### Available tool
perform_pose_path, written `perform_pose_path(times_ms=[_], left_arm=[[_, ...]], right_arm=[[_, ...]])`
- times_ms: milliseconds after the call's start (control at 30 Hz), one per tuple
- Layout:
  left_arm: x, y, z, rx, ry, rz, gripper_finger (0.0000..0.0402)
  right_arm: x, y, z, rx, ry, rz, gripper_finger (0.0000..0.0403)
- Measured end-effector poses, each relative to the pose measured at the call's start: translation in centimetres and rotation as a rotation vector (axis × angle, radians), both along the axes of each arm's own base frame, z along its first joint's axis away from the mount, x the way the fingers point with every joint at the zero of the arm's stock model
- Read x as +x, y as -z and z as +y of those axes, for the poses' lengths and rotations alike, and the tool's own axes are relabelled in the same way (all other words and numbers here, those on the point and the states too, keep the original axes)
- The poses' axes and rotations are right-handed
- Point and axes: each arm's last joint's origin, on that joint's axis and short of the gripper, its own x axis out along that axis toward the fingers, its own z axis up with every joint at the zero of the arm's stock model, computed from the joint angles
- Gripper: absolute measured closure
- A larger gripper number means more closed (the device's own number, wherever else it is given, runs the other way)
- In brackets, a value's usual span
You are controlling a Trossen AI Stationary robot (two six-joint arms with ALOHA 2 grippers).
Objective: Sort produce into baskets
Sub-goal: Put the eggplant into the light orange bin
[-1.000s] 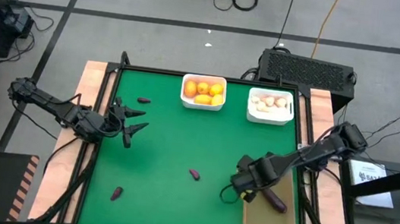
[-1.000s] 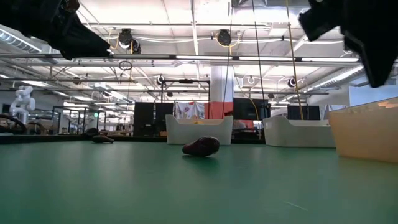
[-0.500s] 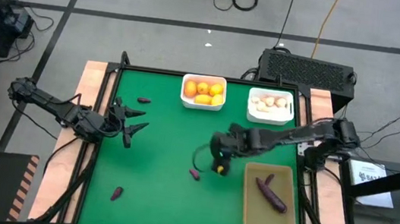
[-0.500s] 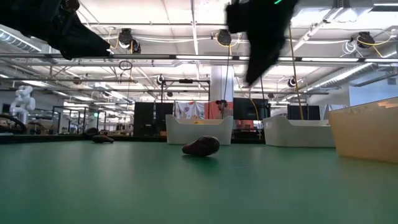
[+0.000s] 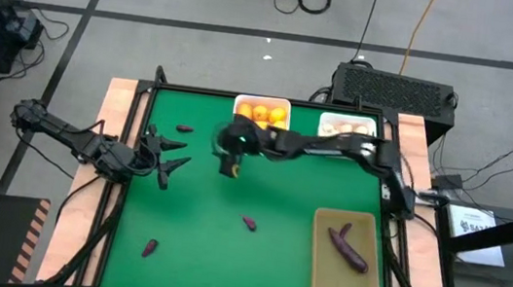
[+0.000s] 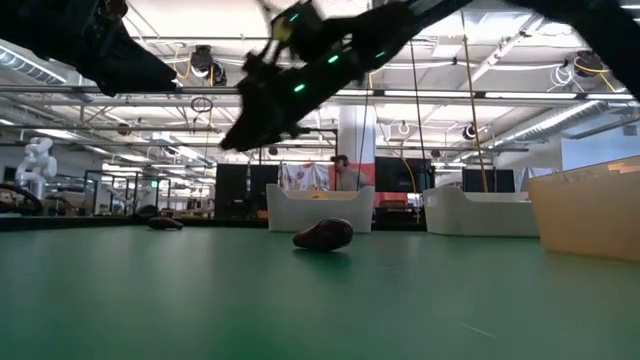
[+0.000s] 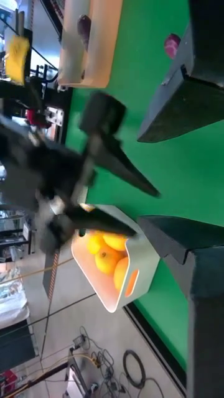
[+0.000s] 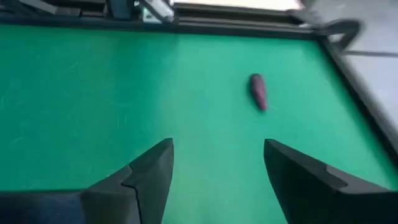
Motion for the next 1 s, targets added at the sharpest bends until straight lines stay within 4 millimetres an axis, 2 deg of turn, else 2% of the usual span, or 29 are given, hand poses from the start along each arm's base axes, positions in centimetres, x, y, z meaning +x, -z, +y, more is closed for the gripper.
perform_pose_path(times_ms=[100, 233, 367, 433, 567, 767, 933, 1000], left_arm=[[0.0, 0.0, 0.0, 0.004, 0.001, 0.005, 0.0191], [0.0, 0.0, 0.0, 0.008, 0.002, 0.007, 0.0191], [0.0, 0.0, 0.0, 0.019, 0.005, 0.012, 0.0191], [0.0, 0.0, 0.0, 0.025, 0.006, 0.014, 0.0191], [0.0, 0.0, 0.0, 0.027, 0.006, 0.015, 0.0191], [0.0, 0.0, 0.0, 0.03, 0.007, 0.017, 0.0191], [0.0, 0.0, 0.1, 0.037, -0.021, 0.013, 0.0191], [-0.1, 0.0, 0.2, 0.044, -0.063, 0.008, 0.0191]], right_arm=[[2.9, 1.1, -2.3, 0.037, -0.046, 0.018, 0.0151], [6.0, 2.6, -5.2, 0.003, -0.04, 0.02, 0.0133], [8.2, 3.5, -7.4, -0.018, -0.016, -0.045, 0.0122], [8.9, 4.6, -7.9, -0.024, -0.019, -0.084, 0.0119], [9.2, 7.1, -8.6, -0.011, -0.032, -0.14, 0.0121], [9.6, 6.4, -8.6, -0.054, -0.041, -0.238, 0.013], [9.8, 7.6, -7.2, -0.028, -0.066, -0.159, 0.0134], [9.6, 7.1, -6.0, -0.002, -0.083, -0.085, 0.0133]])
